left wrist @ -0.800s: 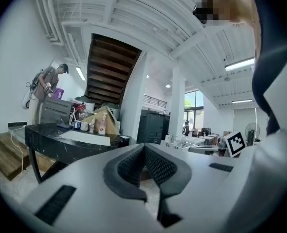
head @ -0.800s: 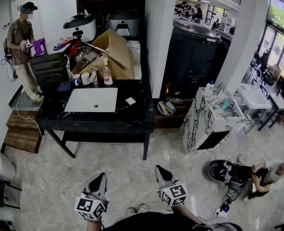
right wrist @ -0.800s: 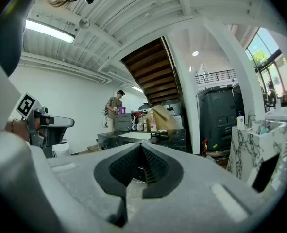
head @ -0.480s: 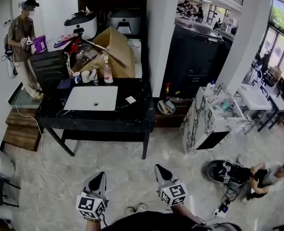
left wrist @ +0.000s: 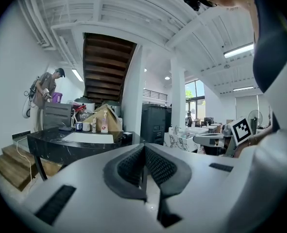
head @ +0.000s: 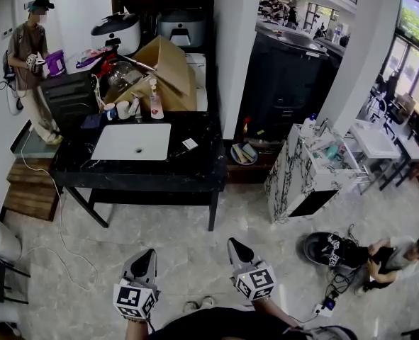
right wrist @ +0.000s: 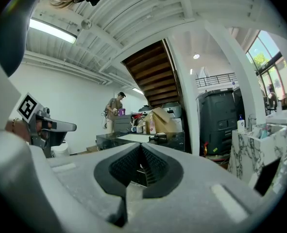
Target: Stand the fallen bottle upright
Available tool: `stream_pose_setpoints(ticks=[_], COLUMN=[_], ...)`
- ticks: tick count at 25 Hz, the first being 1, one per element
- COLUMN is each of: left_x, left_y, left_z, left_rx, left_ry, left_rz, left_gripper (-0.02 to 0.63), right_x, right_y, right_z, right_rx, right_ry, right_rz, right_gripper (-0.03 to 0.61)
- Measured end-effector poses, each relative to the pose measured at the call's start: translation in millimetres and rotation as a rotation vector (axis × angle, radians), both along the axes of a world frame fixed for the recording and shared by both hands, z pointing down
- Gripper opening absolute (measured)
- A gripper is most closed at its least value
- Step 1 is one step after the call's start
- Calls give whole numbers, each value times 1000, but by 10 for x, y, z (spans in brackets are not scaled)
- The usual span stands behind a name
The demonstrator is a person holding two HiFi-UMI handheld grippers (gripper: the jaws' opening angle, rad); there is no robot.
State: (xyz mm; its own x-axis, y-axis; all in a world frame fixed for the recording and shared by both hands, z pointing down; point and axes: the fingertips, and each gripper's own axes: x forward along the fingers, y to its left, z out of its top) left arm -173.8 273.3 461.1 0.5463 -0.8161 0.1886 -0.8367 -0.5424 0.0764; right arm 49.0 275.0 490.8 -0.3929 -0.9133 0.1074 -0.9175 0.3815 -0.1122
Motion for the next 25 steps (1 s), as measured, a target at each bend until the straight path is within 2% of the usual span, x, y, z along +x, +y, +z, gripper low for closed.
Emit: stream_pose_setpoints(ticks=[3,8,12,20,25], left_x=[21,63,164,393,556], left_y=[-11,-65,-174,-424,-525], left_z=[37,70,90,179,255], left_rx=[0,-24,-22,-34,-31], left_ry=[-10,7,21,25,42], left_rz=[1,-6,-8,-24,-44], left_gripper=[0,0,0,0,1], right_x=[-55,-17,127,330,516], right_y=[-1,-87,-185,-393,-520], right_z=[-30,-55,-37,-24,50], right_rx=[20,24,22,26,14], right_ry=[-10,19,49,49,71], right_rz=[-48,-37,-1,-48,-50], right_gripper=[5,166,183,235,239])
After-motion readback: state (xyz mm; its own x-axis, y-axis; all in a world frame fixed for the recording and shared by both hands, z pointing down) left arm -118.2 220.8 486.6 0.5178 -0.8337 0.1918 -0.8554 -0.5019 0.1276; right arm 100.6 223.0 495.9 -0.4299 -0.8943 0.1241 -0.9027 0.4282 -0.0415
